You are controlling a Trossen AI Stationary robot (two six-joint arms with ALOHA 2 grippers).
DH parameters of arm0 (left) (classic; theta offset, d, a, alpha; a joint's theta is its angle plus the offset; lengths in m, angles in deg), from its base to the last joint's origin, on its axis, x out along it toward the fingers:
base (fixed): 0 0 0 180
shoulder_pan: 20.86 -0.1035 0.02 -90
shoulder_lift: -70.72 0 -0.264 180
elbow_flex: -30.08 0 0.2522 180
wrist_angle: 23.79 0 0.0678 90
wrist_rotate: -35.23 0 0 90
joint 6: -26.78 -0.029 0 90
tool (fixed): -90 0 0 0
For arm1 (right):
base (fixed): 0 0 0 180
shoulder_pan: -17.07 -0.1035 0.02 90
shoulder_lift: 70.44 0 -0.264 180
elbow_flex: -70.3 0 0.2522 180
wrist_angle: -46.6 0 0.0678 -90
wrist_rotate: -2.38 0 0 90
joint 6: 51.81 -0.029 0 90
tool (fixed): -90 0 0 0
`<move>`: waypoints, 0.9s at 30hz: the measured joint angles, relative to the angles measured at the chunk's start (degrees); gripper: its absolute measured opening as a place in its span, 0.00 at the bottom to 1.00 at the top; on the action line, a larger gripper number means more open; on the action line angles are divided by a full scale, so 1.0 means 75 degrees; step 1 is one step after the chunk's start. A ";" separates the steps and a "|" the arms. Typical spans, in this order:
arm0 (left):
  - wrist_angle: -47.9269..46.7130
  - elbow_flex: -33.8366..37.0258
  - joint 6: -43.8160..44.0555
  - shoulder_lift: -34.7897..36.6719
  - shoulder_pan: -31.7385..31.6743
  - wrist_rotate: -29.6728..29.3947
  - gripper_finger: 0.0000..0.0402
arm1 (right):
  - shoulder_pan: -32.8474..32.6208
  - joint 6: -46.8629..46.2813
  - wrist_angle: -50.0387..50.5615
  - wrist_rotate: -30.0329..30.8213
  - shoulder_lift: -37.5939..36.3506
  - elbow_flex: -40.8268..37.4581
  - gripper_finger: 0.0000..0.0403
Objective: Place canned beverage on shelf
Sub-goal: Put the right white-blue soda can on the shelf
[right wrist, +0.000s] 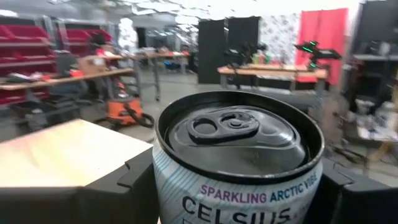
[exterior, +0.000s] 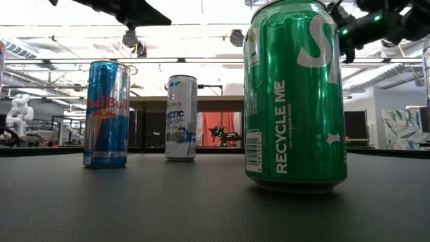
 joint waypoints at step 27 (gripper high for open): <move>0.1160 -0.0098 0.1993 -0.0436 -0.0819 0.2317 0.00 | 0.0000 -0.0083 0.0184 -0.4846 -0.0522 0.1355 0.62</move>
